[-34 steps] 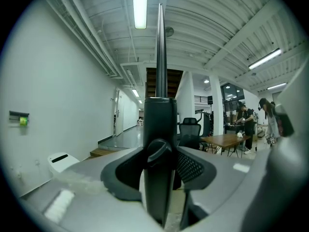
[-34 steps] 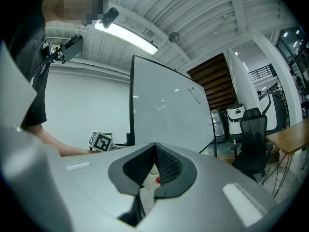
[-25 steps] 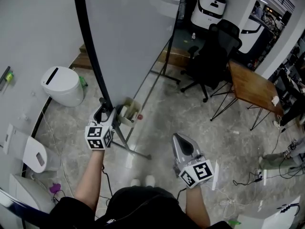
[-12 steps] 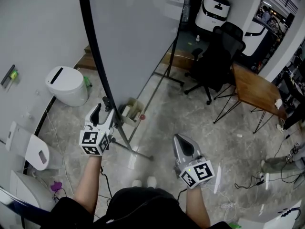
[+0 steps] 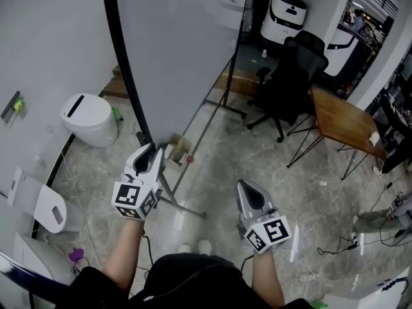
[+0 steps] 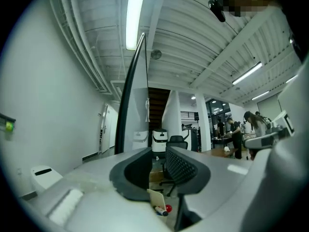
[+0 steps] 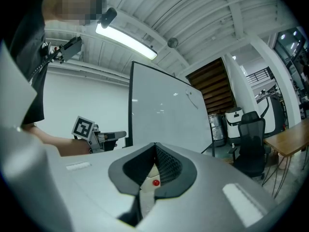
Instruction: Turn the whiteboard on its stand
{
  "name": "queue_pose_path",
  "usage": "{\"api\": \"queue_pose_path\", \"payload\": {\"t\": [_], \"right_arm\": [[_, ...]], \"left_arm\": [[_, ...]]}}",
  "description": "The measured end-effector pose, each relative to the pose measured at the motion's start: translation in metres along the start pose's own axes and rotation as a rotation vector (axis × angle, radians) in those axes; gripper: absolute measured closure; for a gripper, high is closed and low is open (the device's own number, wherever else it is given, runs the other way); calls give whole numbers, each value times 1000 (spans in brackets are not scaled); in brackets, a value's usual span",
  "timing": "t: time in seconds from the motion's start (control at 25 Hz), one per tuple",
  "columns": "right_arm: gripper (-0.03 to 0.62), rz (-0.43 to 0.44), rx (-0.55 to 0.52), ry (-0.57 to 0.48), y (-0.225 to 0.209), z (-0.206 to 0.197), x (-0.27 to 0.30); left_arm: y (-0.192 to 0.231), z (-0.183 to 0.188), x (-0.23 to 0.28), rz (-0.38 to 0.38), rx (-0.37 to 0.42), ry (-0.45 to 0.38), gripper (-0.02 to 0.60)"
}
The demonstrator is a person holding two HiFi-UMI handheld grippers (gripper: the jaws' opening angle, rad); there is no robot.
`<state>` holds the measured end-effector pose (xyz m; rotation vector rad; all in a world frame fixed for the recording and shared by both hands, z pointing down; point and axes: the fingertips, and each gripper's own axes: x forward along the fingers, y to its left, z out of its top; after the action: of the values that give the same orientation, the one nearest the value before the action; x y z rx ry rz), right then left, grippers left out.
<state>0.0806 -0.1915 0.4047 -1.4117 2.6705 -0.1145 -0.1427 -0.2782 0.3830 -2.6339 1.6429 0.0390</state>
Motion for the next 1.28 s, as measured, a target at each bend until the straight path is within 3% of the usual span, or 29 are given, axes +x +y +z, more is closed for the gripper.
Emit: {"api": "queue_pose_path", "payload": {"t": [0.44, 1.28], "right_arm": [[586, -31, -14, -5, -8, 6, -11], [586, -54, -29, 53, -17, -4, -10]], "left_arm": [[-73, -1, 28, -155, -12, -2, 528], [-135, -39, 35, -270, -61, 60, 577]]}}
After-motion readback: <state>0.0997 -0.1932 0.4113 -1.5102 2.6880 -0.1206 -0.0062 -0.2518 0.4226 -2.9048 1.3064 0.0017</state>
